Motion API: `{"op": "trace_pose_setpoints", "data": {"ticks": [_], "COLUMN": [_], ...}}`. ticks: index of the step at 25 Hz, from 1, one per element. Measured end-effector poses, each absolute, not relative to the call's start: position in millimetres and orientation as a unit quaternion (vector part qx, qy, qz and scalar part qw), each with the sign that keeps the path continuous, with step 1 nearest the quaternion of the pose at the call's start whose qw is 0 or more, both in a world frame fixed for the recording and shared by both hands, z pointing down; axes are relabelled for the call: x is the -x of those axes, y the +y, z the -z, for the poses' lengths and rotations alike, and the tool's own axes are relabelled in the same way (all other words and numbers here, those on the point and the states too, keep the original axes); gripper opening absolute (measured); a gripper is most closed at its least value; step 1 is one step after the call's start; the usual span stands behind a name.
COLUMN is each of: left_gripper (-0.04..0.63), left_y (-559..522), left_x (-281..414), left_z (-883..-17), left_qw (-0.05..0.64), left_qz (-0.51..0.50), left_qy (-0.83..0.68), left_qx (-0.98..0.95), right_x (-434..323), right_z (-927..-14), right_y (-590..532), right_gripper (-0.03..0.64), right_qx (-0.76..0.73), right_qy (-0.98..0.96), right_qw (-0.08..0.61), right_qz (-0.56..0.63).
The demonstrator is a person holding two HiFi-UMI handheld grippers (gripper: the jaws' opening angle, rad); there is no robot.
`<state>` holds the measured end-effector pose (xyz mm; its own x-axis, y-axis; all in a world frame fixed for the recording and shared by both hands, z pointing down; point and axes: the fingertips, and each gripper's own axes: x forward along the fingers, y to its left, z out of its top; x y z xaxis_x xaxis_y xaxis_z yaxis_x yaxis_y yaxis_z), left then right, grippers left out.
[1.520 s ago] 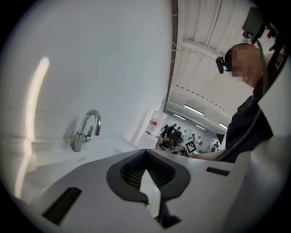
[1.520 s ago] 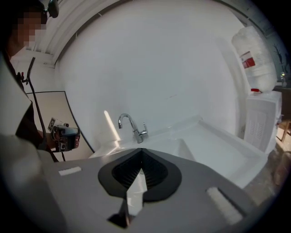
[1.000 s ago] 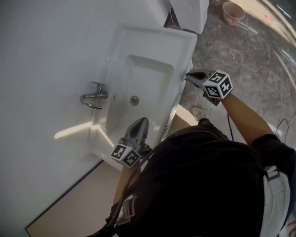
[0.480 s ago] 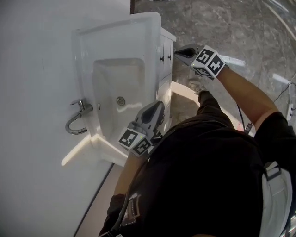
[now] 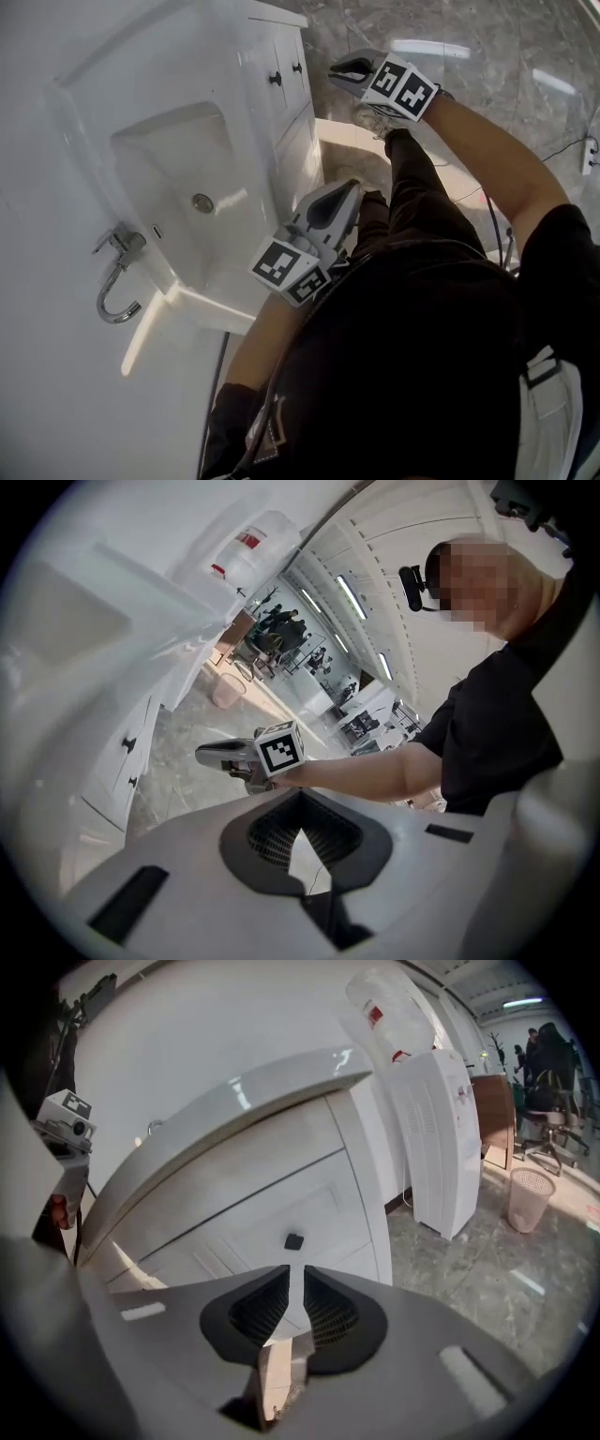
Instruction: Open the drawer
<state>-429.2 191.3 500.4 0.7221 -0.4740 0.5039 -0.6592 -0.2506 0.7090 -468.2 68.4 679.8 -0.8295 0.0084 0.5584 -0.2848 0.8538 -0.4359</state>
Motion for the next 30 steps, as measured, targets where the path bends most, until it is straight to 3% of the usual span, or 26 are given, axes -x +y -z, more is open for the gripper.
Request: {"op": "trace_pose_setpoints", "data": {"ticks": [15, 19, 23, 30], "left_gripper": [-0.009, -0.009, -0.009, -0.009], "left_y": [196, 198, 202, 208], "left_x": [427, 433, 440, 454], "left_z": [-654, -676, -690, -706], "left_qw": [0.512, 0.482, 0.431, 0.449], "left_qz": [-0.148, -0.197, -0.27, -0.303], "left_qy": [-0.4, -0.421, -0.42, -0.437], "left_qx": [-0.745, -0.743, -0.752, -0.718], "right_x": [512, 529, 538, 542], "right_z": [-851, -884, -904, -913], "right_y": [59, 52, 53, 56], "right_gripper": [0.072, 0.098, 0.123, 0.141], "right_qx": [-0.067, -0.06, -0.055, -0.051], "right_qy": [-0.897, -0.894, -0.89, -0.886], "right_qw": [0.277, 0.27, 0.272, 0.277], "right_qz": [-0.337, -0.352, -0.362, -0.367]}}
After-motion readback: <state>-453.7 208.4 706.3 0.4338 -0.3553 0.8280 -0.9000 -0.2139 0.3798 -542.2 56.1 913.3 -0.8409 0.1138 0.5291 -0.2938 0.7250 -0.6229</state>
